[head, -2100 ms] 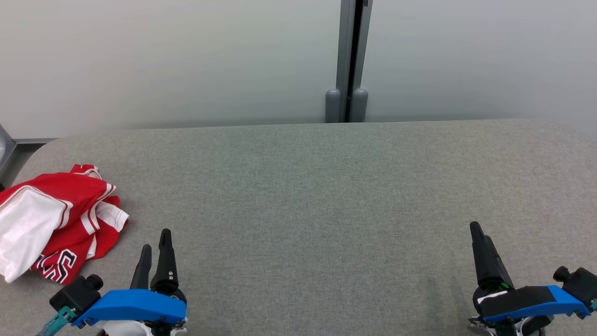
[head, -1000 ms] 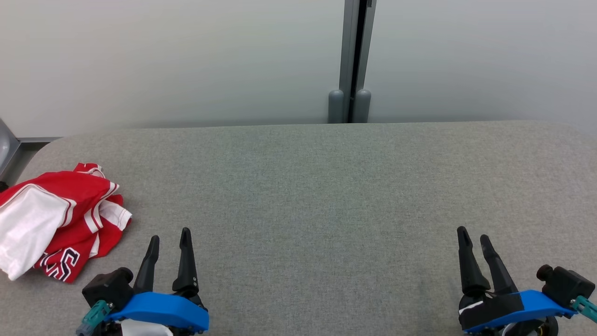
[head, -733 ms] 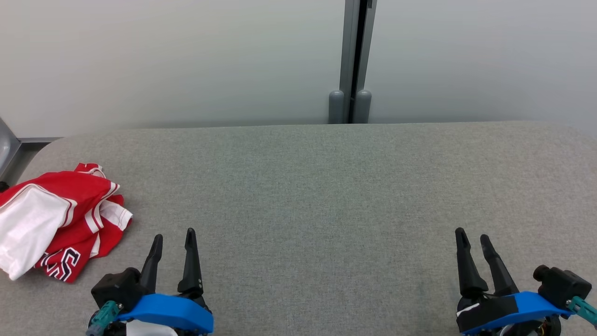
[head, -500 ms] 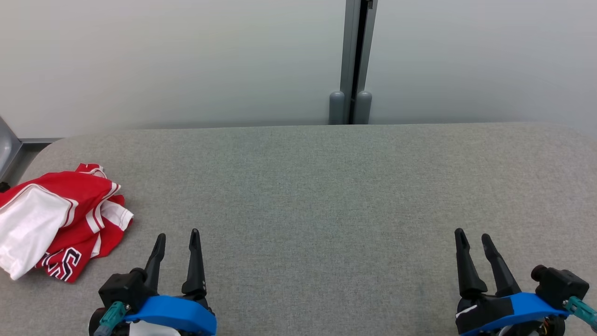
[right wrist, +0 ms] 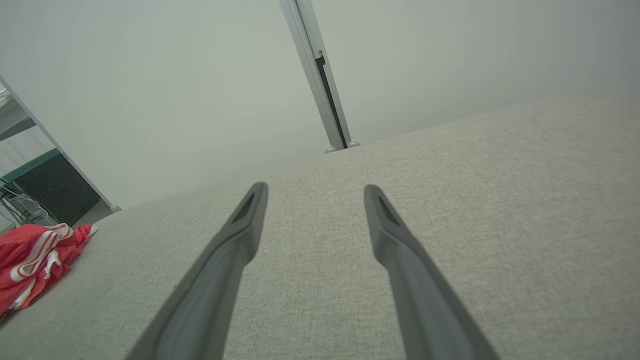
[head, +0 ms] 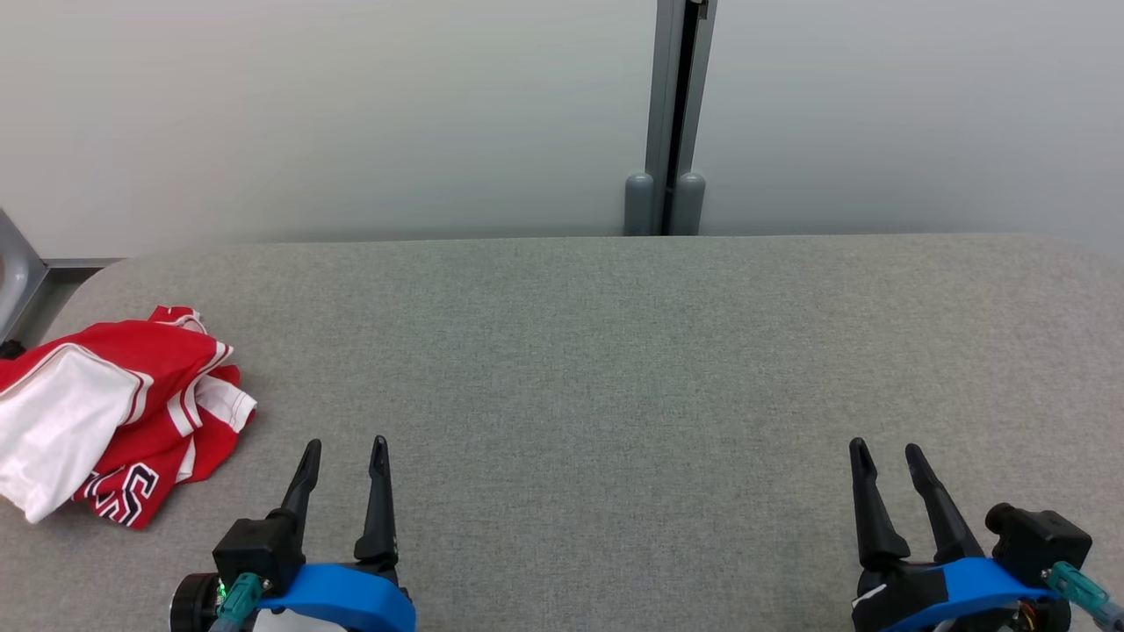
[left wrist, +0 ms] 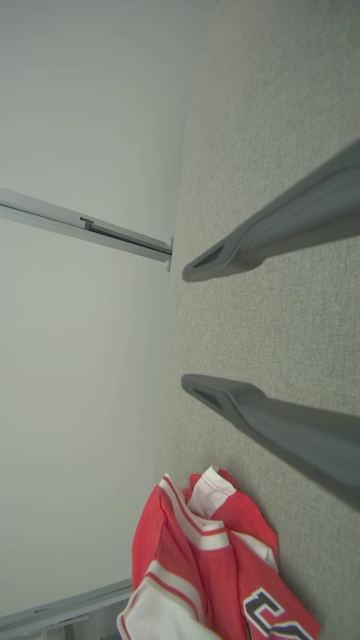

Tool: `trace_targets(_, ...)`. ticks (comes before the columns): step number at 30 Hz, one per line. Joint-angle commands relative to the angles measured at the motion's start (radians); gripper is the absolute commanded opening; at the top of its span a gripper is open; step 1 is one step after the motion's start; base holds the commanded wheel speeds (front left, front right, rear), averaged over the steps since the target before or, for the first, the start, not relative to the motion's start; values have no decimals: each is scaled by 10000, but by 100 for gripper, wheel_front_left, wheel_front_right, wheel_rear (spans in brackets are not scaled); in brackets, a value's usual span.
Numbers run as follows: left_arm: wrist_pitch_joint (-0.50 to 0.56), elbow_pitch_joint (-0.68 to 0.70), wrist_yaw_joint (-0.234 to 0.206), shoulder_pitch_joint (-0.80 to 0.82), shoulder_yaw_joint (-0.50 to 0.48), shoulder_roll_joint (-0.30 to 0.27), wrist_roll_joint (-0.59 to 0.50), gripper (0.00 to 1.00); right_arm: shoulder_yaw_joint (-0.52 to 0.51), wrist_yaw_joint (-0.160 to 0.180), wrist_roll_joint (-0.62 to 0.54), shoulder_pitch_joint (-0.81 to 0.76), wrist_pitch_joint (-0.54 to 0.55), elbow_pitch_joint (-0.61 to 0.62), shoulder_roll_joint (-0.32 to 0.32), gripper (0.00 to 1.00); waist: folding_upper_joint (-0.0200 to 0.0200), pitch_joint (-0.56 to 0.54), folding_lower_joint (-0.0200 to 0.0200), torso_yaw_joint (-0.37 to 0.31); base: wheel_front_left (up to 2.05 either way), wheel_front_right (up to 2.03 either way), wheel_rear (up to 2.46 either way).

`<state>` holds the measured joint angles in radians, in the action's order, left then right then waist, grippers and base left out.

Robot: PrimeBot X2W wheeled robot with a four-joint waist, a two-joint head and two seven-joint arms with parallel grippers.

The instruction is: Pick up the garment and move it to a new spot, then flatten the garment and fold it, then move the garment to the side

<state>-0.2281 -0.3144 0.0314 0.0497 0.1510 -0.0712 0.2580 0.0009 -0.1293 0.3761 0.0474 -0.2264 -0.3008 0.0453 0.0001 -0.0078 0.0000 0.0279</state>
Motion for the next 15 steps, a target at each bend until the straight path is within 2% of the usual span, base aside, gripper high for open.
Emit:
trace_targets(1,-79,-4,-56,170,64,-68,-208,100,1,-21,-207,-9,-72,-2,78,100,-1,0,0,6,0,0,0)
trace_targets(15,-339,-306,-136,166,75,-16,-887,100,-101,-24,-1340,-60,-223,-102,80,100,-1,-9,0,49,0,0,0)
